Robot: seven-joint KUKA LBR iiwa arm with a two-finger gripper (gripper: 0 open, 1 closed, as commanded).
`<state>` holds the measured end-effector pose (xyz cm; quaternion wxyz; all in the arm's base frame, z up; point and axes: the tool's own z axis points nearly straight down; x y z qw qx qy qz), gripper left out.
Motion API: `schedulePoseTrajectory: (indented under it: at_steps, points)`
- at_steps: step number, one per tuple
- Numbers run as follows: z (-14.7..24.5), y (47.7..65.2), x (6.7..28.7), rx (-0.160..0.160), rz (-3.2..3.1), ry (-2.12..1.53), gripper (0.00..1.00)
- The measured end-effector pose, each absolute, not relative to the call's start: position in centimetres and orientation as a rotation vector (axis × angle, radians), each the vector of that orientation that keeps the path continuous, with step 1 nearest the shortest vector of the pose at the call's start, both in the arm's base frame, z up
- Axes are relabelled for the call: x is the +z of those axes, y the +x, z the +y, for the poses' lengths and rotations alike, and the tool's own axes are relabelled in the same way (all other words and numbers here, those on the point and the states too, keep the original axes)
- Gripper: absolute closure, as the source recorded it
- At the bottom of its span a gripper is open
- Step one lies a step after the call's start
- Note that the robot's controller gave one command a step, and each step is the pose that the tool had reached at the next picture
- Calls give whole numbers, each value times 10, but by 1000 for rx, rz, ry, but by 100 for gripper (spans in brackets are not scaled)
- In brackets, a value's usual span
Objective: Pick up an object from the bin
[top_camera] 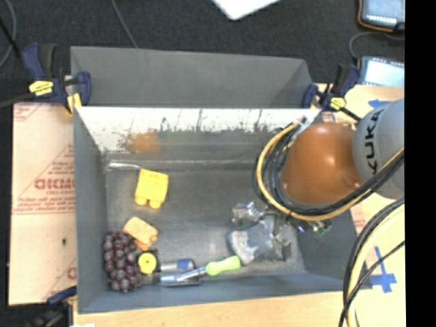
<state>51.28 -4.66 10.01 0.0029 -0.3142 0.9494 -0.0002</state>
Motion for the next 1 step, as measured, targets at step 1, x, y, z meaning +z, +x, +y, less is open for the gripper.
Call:
schedulePoseTrajectory:
  at_steps: [1]
  points:
    - [-64,531,79,-14,2765,-1458,100]
